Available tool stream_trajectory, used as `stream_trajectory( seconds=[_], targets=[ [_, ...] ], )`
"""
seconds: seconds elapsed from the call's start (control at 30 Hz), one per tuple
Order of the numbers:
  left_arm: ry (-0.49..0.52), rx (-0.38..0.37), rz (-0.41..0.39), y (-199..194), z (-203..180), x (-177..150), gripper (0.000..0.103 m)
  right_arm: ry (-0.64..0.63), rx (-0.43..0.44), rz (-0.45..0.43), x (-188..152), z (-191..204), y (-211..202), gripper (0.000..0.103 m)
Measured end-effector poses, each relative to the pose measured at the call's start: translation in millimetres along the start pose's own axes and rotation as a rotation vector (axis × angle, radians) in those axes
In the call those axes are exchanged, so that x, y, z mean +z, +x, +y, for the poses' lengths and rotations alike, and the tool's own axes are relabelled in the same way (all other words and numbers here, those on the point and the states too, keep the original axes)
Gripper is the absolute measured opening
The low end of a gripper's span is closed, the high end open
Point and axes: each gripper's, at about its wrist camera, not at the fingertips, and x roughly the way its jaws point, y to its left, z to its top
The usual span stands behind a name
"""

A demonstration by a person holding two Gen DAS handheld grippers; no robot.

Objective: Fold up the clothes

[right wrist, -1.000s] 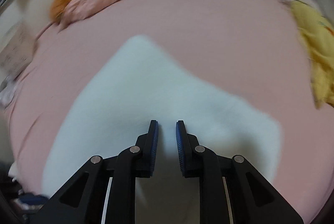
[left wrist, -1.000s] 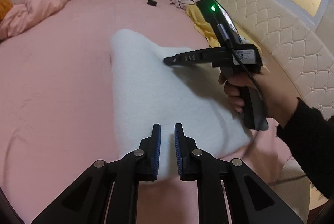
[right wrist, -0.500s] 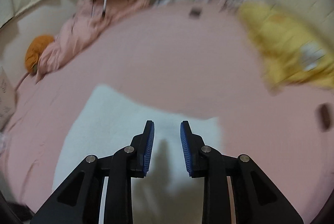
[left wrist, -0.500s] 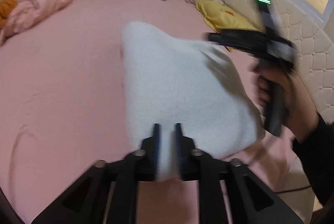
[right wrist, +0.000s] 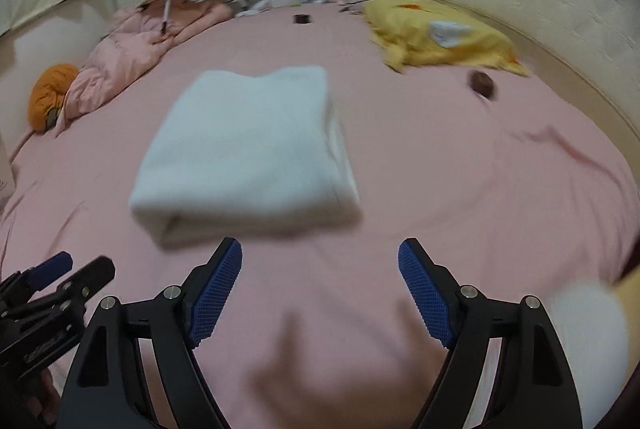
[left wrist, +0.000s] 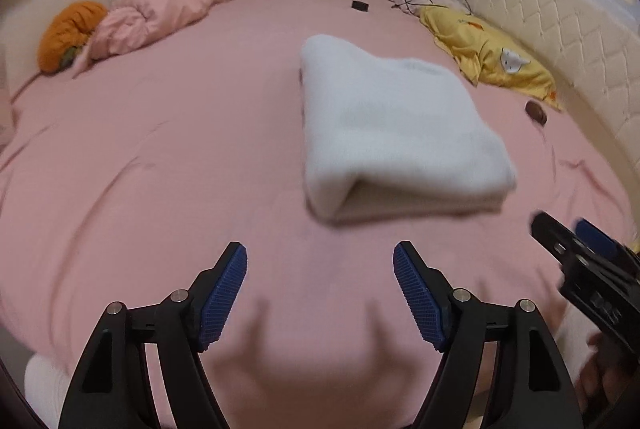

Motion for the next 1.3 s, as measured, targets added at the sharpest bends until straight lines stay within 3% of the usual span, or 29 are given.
stream_trajectory(
  seconds=[0.13, 0.57, 1.2, 1.27, 1.3],
  targets=[
    [0.018, -0.015, -0.011, -9.2, -2.4, -17.6, 0.076, -0.017, 0.024, 0.038, -19.2, 1.3, -14.2, 0.081],
    [0.004, -0.022, -0.044, -32.6, 1.2, -23.2, 0.076, -0.124, 0.018, -0.07, -21.3, 20.4, -44.5, 0.081],
    [0.022, 0.01, -0.043, -27.4, 2.8, -20.8, 0.076, -0.099, 0.066, -0.045, -17.1, 16.1, -35.4, 0.081],
    [0.008, -0.039, -0.055, -19.9, 9.9, -14.6, 0.073, -0.067, 0.119, -0.03, -11.7, 8.3, -29.5, 0.081],
    [-0.004, -0.068, -0.057, -14.7, 14.1, -11.4, 0.063, -0.041, 0.154, -0.018, -6.6, 1.8, -24.3, 0.081]
  ],
)
